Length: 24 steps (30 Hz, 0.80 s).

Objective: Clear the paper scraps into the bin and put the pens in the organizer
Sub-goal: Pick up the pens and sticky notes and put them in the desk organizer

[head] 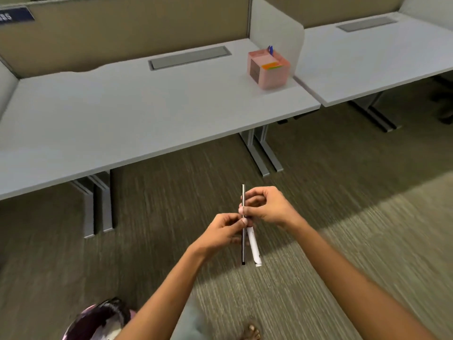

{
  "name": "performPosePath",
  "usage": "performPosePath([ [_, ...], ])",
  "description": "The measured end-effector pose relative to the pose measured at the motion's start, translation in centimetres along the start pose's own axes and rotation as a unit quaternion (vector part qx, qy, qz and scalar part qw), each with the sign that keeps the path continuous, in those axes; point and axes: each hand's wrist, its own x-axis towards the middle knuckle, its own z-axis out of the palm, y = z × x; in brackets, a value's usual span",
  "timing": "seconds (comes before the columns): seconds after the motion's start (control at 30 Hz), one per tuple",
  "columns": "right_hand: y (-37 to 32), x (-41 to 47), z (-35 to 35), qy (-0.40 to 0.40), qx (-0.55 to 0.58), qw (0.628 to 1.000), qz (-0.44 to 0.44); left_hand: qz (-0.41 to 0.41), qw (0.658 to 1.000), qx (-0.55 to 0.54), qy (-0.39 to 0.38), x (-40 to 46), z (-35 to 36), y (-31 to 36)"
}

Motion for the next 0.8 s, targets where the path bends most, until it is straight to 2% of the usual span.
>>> performPosePath([
  [0.07,0.4,0.5,-0.6,0.039,0.014,0.999,-0.006,0.005,1.0,-0.024,-0.007,1.0,0.2,0.7],
  [0.13,0.7,1.4,-1.6,0.055,0.069,0.996,0.026,0.008,0.999,-0.05,-0.016,2.2,-0.3,1.5],
  [0.23,0.6,3.5,-3.2,0.003,0.148,0.981,0.121,0.004,0.996,-0.074,-0.042,4.6,-1.6,3.1],
  [0.3,0.3,5.4,-3.7,-0.032,0.181,0.972,0.148,-0.006,0.995,-0.077,-0.061,6.9,-2.9,4.1],
  [0.57,-4.0,16.9,-5.4,-0.002,0.151,0.981,0.121,-0.036,0.986,-0.031,-0.161,17.8,-11.2,10.5],
  [0.8,-8.6,24.7,-8.7,0.066,0.186,0.975,0.1,-0.054,0.985,0.02,-0.165,24.4,-16.1,18.0],
])
